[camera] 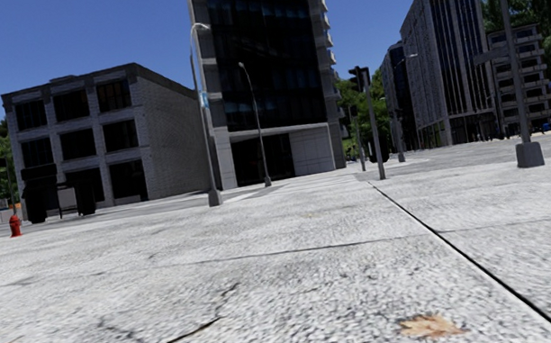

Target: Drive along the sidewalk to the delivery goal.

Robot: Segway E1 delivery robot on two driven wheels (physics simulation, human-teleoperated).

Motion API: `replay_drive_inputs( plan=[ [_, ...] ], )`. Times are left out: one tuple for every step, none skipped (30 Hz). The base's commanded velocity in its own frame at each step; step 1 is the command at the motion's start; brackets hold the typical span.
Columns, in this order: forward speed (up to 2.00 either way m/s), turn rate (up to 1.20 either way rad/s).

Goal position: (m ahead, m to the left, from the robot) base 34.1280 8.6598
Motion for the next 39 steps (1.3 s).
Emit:
replay_drive_inputs(
  plan=[
    [2.0, 0.0],
    [2.0, 0.0],
    [2.0, 0.0],
    [2.0, 0.0],
    [2.0, 0.0],
    [2.0, -0.15],
    [2.0, -0.26],
    [2.0, -0.29],
    [2.0, -0.29],
    [2.0, -0.29],
    [2.0, -0.3],
    [2.0, -0.31],
    [2.0, -0.31],
    [2.0, -0.32],
    [2.0, -0.32],
    [2.0, -0.32],
    [2.0, -0.32],
    [2.0, -0.32],
    [2.0, -0.32],
    [2.0, -0.32],
    [2.0, -0.32],
    [2.0, -0.32],
    [2.0, -0.3],
    [2.0, -0.25],
    [2.0, -0.25],
    [2.0, -0.16],
    [2.0, -0.1],
    [2.0, -0.08],
    [2.0, -0.08],
    [2.0, -0.08],
    [2.0, -0.07],
    [2.0, 0.0],
    [2.0, 0.0],
    [2.0, 0.0],
    [2.0, 0.0],
    [2.0, 0.0],
    [2.0, 0.0],
    [2.0, 0.0],
    [2.0, 0.0]
  ],
)
